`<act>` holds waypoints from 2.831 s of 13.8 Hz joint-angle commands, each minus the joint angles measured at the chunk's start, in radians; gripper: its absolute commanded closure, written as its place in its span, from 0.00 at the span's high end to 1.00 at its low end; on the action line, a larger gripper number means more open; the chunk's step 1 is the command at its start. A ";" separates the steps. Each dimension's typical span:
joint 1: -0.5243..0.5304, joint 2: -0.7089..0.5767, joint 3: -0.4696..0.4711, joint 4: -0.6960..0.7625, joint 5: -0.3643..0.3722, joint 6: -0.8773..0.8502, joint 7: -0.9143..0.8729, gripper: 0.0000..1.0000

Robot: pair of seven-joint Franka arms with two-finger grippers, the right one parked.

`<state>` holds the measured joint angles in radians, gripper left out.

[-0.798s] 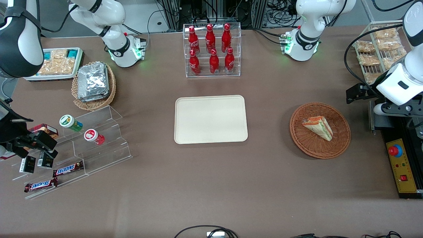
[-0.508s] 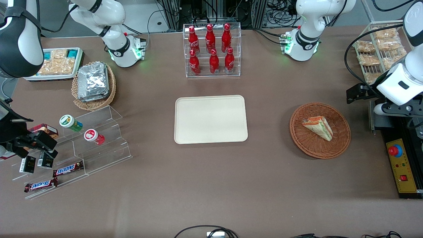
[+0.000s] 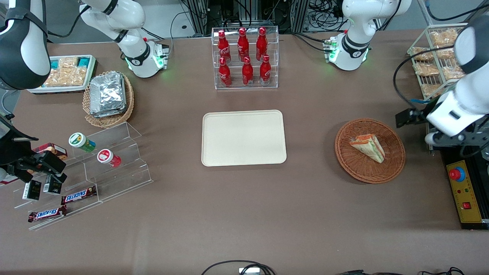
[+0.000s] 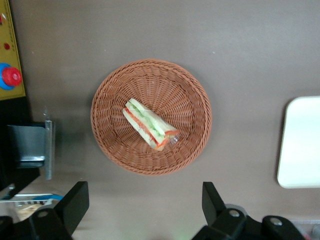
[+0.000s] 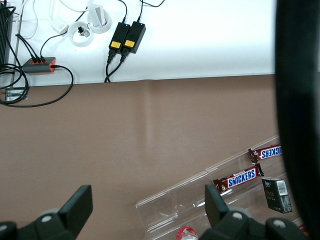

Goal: Place sandwich from basket to tray
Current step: 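Move the left gripper over the sandwich in the wicker basket and lower it, then close the left gripper on the wrapped sandwich's crust edge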

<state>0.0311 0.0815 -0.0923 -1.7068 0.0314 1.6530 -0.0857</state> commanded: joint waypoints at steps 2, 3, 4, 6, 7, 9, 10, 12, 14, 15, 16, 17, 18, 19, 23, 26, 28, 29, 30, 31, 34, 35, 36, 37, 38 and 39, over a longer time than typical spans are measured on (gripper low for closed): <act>-0.005 -0.038 0.002 -0.196 0.018 0.170 -0.149 1.00; -0.005 -0.052 0.002 -0.253 0.025 0.230 -0.199 1.00; -0.005 -0.057 0.002 -0.307 0.031 0.293 -0.269 1.00; -0.008 -0.055 0.000 -0.382 0.036 0.382 -0.403 1.00; -0.008 -0.055 0.002 -0.423 0.036 0.430 -0.461 1.00; -0.008 -0.057 0.000 -0.500 0.039 0.540 -0.569 1.00; -0.010 -0.054 0.000 -0.522 0.039 0.585 -0.627 1.00; -0.008 -0.043 0.000 -0.562 0.039 0.646 -0.710 1.00; -0.005 -0.042 0.002 -0.618 0.039 0.720 -0.753 1.00; -0.005 -0.040 0.002 -0.651 0.041 0.764 -0.775 1.00; -0.003 -0.039 0.002 -0.684 0.041 0.807 -0.785 1.00; 0.006 -0.034 0.003 -0.712 0.044 0.844 -0.795 1.00; 0.018 -0.028 0.003 -0.726 0.045 0.869 -0.799 1.00; 0.029 -0.020 0.003 -0.729 0.045 0.880 -0.801 1.00; 0.046 0.018 0.003 -0.740 0.044 0.935 -0.822 1.00; 0.041 0.066 0.002 -0.741 0.045 0.999 -0.913 1.00; 0.038 0.075 0.002 -0.741 0.045 1.008 -0.925 1.00; 0.038 0.081 0.002 -0.743 0.045 1.009 -0.925 1.00; 0.038 0.083 0.002 -0.741 0.045 1.009 -0.925 1.00; 0.038 0.087 0.002 -0.741 0.045 1.009 -0.927 0.87; 0.038 0.092 0.002 -0.741 0.045 1.009 -0.925 0.07; 0.038 0.093 0.002 -0.743 0.045 1.010 -0.927 0.00; 0.036 0.096 0.002 -0.743 0.048 1.030 -0.925 0.00; 0.036 0.098 0.002 -0.744 0.048 1.039 -0.925 0.00; 0.038 0.093 0.002 -0.744 0.048 1.039 -0.925 0.00; 0.038 0.086 0.002 -0.741 0.048 1.033 -0.924 0.00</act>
<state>0.0697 0.1764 -0.0889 -2.4383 0.0571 2.6577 -0.9822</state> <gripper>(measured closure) 0.665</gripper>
